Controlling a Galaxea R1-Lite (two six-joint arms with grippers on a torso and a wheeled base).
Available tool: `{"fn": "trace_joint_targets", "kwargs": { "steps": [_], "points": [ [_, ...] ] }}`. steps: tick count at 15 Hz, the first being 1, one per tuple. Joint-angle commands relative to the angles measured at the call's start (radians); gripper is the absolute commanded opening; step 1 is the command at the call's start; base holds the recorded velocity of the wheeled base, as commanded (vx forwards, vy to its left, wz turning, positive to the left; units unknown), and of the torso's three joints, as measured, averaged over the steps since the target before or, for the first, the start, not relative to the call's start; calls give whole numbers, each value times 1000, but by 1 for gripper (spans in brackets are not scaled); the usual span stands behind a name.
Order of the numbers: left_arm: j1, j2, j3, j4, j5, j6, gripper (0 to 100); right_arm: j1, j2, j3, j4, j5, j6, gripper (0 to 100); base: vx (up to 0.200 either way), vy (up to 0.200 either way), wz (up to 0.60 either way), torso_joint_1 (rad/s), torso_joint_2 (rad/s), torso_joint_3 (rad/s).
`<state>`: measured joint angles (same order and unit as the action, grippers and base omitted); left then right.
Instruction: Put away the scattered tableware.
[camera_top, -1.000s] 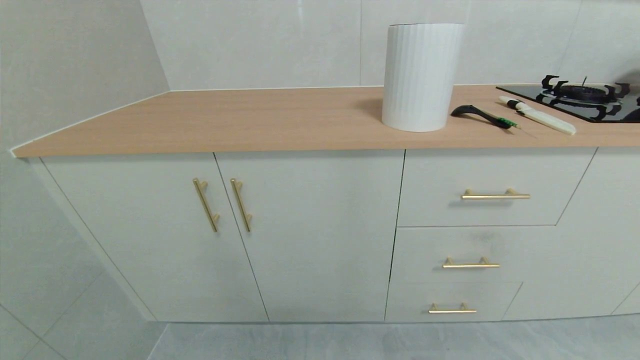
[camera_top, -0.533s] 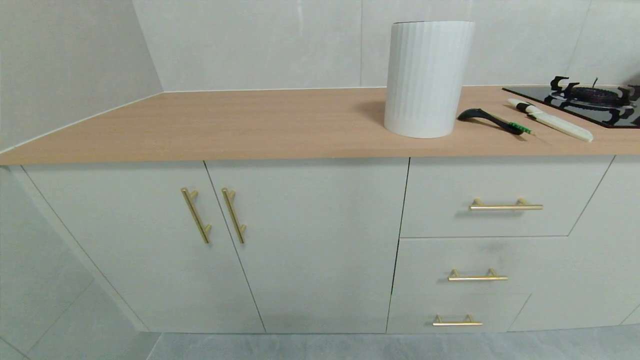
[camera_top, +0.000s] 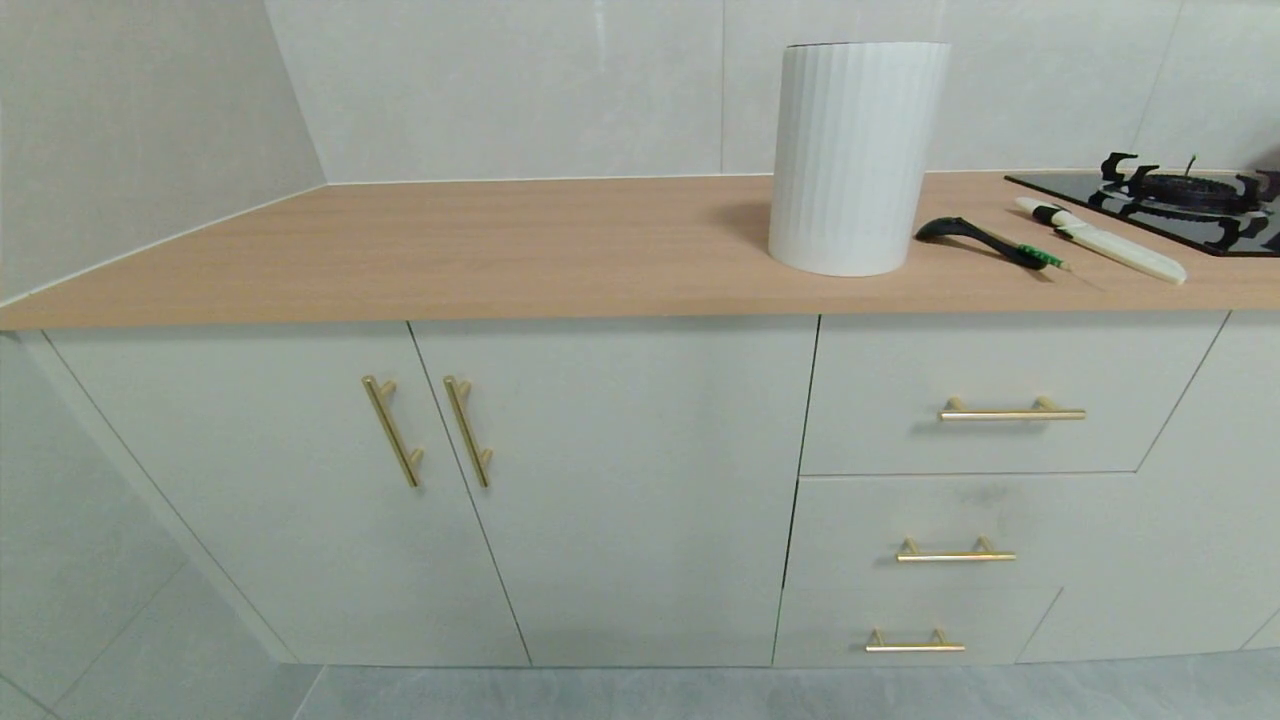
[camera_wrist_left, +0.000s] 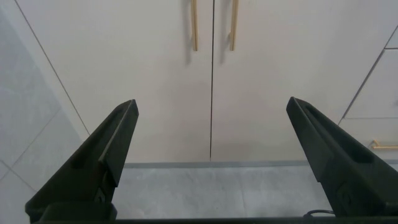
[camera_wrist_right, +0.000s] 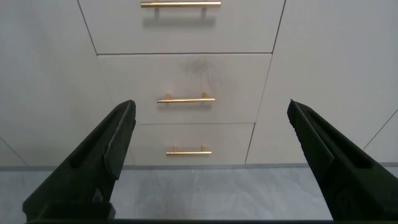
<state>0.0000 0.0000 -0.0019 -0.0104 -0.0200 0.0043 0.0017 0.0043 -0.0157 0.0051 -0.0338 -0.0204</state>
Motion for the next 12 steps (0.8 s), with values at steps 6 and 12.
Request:
{"fn": "trace_joint_targets", "kwargs": {
  "steps": [6, 12],
  "points": [
    [0, 2, -1, 0, 0, 0, 100, 58, 826, -388, 58, 8, 33, 100, 0, 0, 0, 0, 0, 0],
    [0, 2, 0, 0, 0, 0, 100, 58, 1524, -483, -232, 8, 30, 100, 0, 0, 0, 0, 0, 0]
  ]
}}
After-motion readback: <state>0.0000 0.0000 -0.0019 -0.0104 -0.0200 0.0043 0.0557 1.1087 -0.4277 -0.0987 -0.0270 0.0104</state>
